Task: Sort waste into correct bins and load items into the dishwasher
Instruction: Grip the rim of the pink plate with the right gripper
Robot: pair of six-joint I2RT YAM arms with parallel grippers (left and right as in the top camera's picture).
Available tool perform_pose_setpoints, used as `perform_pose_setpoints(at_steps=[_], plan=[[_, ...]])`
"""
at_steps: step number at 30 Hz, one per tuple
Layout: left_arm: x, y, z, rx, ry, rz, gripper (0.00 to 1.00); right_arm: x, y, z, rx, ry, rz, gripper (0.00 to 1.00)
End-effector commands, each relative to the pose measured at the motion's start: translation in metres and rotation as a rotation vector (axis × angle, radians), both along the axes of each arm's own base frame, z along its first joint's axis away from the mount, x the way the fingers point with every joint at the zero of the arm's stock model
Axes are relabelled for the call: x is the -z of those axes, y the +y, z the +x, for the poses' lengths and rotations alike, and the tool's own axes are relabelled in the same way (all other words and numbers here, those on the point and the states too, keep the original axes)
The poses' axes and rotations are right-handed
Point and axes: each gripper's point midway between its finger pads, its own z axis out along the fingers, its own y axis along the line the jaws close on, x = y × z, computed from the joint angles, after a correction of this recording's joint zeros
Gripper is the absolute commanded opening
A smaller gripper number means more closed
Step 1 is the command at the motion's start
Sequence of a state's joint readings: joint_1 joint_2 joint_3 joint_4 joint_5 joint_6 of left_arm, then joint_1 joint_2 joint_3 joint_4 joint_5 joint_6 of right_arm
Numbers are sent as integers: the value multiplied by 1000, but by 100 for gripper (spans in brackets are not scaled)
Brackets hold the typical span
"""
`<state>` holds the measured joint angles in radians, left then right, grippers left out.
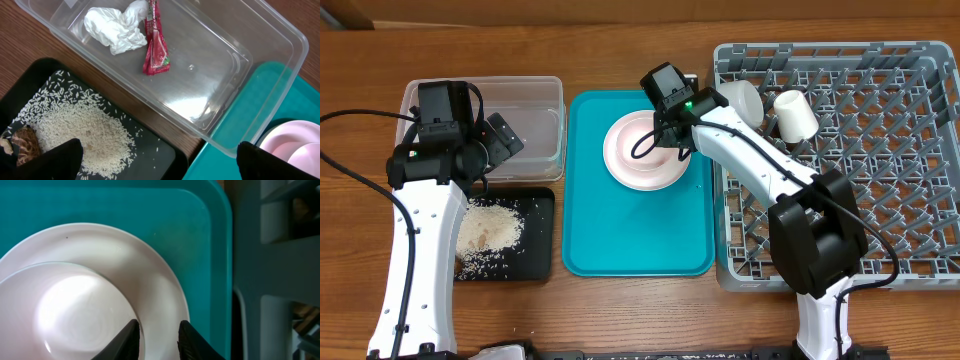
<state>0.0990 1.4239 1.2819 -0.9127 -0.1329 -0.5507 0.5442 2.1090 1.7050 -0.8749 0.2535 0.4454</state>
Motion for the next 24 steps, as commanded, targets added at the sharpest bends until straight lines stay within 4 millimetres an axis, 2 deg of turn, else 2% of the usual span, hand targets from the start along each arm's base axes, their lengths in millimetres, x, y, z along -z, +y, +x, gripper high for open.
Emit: perform_pose_setpoints(at_steps=[1, 6, 12, 24], plan=[[-7, 0, 3, -11, -25, -8, 100, 19, 6, -7, -6, 53, 15, 28], [-7, 0, 3, -11, -26, -8, 100, 27, 7, -11, -11, 84, 17, 27], [-7, 0, 3, -11, -26, -8, 100, 28, 6, -15, -12, 98, 10, 20], [-7, 0, 3, -11, -26, -8, 100, 30, 4, -23, -16, 138, 7, 20]])
